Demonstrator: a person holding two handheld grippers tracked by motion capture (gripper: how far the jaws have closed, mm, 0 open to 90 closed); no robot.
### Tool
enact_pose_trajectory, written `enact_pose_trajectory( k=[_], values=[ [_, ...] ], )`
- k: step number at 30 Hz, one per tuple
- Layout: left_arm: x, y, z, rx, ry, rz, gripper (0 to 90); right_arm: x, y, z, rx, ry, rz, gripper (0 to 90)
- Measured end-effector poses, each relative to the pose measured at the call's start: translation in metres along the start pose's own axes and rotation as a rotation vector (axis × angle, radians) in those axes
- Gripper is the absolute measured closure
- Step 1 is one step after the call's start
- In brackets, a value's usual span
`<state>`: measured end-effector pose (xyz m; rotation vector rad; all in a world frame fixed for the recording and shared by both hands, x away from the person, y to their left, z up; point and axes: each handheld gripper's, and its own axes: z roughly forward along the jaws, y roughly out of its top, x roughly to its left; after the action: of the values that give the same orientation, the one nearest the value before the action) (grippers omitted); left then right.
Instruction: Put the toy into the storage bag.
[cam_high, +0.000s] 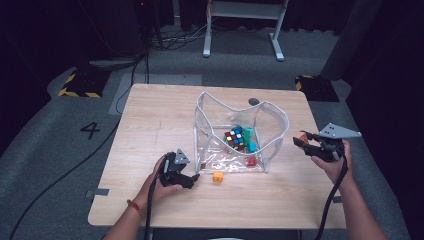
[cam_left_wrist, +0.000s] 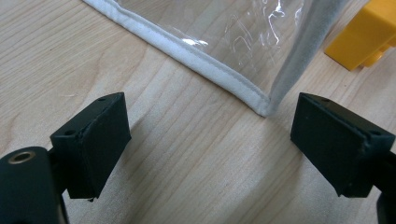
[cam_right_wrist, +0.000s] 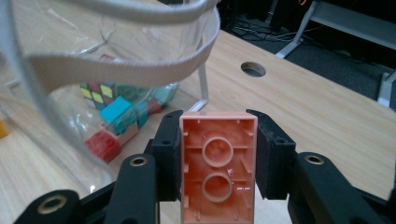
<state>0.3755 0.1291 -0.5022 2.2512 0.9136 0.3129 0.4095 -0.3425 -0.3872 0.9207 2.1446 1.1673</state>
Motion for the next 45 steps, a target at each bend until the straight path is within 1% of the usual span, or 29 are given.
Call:
enact_pose_trajectory(
  k=[1, 11, 14, 16, 19, 22, 24, 25, 31, 33, 34, 35, 38, 40, 43, 45],
  values=[
    [0.0, 0.0, 0.0, -0.001, 0.0, 0.0, 11.9, -0.001, 0.004, 0.001, 0.001, -0.001, -0.003, 59.4],
    [0.0, 0.0, 0.0, -0.001, 0.0, 0.0, 11.9, -0.012, 0.053, -0.002, -0.057, 0.002, -0.013, 59.4],
    [0.0, 0.0, 0.0, -0.001, 0.0, 0.0, 12.0, -0.01, 0.068, -0.001, -0.072, 0.017, -0.028, 59.4],
    [0.0, 0.0, 0.0, -0.001, 0.0, 0.0, 12.0, -0.007, 0.077, 0.0, -0.07, 0.015, -0.052, 59.4],
    [0.0, 0.0, 0.0, -0.001, 0.0, 0.0, 12.0, -0.002, 0.088, 0.002, -0.067, 0.018, -0.063, 59.4],
    [0.0, 0.0, 0.0, -0.002, 0.001, 0.001, 12.0, 0.002, 0.098, 0.007, -0.069, 0.035, -0.079, 59.4],
    [0.0, 0.0, 0.0, -0.001, 0.0, 0.0, 11.9, 0.005, 0.103, 0.01, -0.062, 0.044, -0.087, 59.4],
    [0.0, 0.0, 0.0, -0.001, 0.0, -0.001, 12.0, 0.007, 0.106, 0.012, -0.061, 0.048, -0.102, 59.4],
    [0.0, 0.0, 0.0, -0.001, 0.0, 0.001, 12.0, 0.018, 0.117, 0.022, -0.051, 0.089, -0.13, 59.4],
    [0.0, 0.0, 0.0, -0.001, 0.0, 0.0, 12.0, 0.022, 0.119, 0.027, -0.046, 0.106, -0.134, 59.4],
    [0.0, 0.0, 0.0, -0.003, 0.0, 0.001, 11.9, 0.023, 0.12, 0.029, -0.044, 0.113, -0.146, 59.4],
    [0.0, 0.0, 0.0, -0.002, 0.0, 0.0, 11.9, 0.025, 0.121, 0.031, -0.039, 0.118, -0.146, 59.4],
    [0.0, 0.0, 0.0, -0.001, 0.0, -0.001, 11.9, 0.03, 0.124, 0.037, -0.03, 0.142, -0.167, 59.4],
    [0.0, 0.0, 0.0, -0.001, 0.0, -0.001, 12.0, 0.032, 0.125, 0.04, -0.015, 0.149, -0.176, 59.4],
    [0.0, 0.0, 0.0, -0.002, 0.0, 0.0, 12.0, 0.035, 0.126, 0.046, -0.007, 0.172, -0.174, 59.4],
    [0.0, 0.0, 0.0, -0.001, 0.0, -0.001, 12.0, 0.037, 0.127, 0.049, 0.002, 0.186, -0.181, 59.4]
  ],
)
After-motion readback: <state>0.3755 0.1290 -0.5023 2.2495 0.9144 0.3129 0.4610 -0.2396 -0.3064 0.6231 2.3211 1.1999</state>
